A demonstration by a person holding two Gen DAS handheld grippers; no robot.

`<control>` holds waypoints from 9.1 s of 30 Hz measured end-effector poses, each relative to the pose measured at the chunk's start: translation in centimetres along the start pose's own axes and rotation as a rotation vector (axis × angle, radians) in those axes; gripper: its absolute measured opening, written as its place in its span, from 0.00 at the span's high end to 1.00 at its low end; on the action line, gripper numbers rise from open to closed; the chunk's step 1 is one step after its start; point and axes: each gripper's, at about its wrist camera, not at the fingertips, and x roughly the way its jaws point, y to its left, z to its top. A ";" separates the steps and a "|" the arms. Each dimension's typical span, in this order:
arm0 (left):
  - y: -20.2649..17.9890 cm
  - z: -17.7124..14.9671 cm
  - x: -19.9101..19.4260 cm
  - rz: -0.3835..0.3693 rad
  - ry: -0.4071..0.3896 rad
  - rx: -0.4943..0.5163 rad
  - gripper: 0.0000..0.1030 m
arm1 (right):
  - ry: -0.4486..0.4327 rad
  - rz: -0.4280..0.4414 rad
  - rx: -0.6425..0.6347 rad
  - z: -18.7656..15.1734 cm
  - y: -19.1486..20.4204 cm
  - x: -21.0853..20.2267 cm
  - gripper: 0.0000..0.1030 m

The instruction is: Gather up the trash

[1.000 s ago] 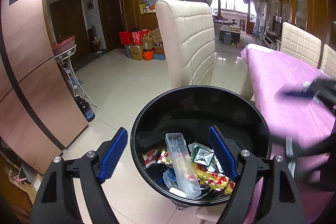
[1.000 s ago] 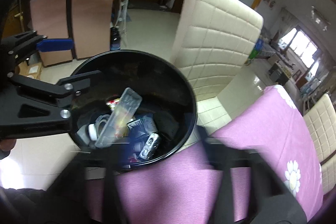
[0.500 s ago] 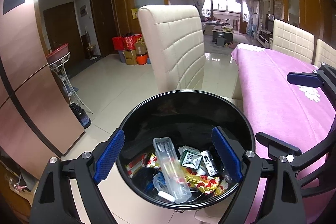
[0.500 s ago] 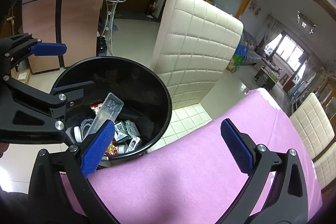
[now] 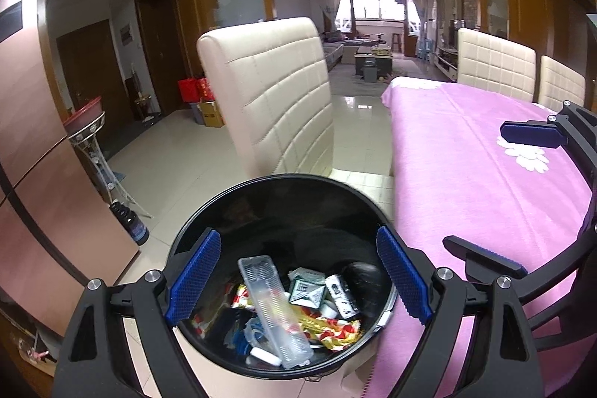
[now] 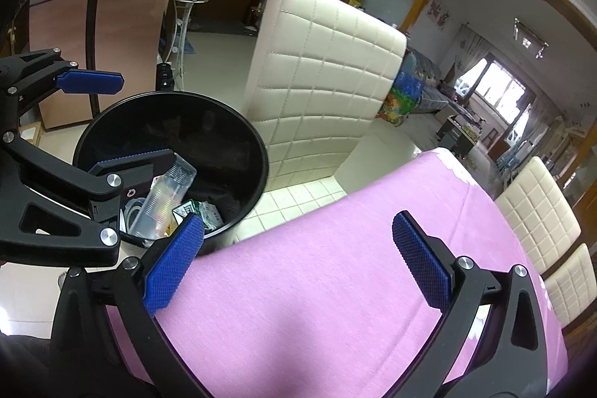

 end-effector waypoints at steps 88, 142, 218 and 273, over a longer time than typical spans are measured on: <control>-23.8 6.6 -12.4 -0.353 -0.228 0.021 0.18 | -0.068 -0.472 0.701 -16.3 -20.7 -22.4 0.03; -24.5 5.6 -13.1 -0.393 -0.237 0.047 0.18 | -0.064 -0.509 0.700 -16.6 -20.3 -23.7 0.03; -24.3 5.4 -13.0 -0.400 -0.226 0.049 0.18 | -0.058 -0.508 0.695 -16.7 -19.9 -23.3 0.03; -23.9 5.2 -13.7 -0.372 -0.280 0.042 0.18 | -0.052 -0.504 0.701 -17.1 -19.7 -22.9 0.03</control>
